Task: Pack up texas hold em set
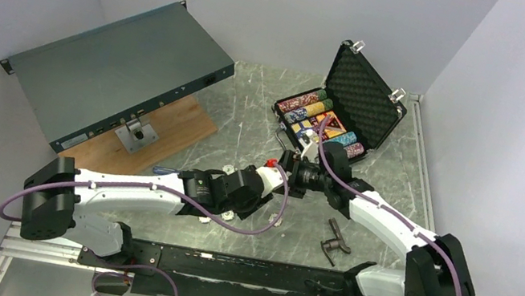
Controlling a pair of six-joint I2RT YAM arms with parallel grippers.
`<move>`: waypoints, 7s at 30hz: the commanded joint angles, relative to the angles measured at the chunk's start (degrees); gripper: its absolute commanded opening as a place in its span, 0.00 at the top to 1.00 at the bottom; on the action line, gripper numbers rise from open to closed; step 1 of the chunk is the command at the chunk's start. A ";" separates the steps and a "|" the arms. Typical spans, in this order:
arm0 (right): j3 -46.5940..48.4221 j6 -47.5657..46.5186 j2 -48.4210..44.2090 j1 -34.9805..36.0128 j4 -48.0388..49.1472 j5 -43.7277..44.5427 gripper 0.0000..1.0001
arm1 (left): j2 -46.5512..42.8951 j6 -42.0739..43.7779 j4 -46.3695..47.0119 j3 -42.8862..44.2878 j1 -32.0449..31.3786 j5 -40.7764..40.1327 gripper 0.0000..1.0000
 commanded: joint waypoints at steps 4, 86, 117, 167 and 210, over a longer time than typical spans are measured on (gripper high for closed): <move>-1.12 4.56 3.73 3.30 16.56 -9.72 0.28 | -2.00 1.17 3.65 1.61 -0.24 0.93 0.60; 48.22 -23.43 41.83 -13.36 -12.83 26.18 0.97 | -30.96 7.45 -7.17 5.38 18.52 5.36 0.01; 54.55 -24.88 48.28 -15.95 -13.86 21.39 0.76 | -28.17 6.99 -7.19 4.96 19.58 4.94 0.01; -9.26 -1.90 -40.67 0.88 -21.22 45.91 0.11 | 20.92 -22.95 -5.03 14.35 8.99 8.12 0.06; -9.48 -1.09 -31.39 -0.23 -18.77 40.95 0.09 | 22.29 -13.67 -5.31 13.68 8.98 2.79 0.67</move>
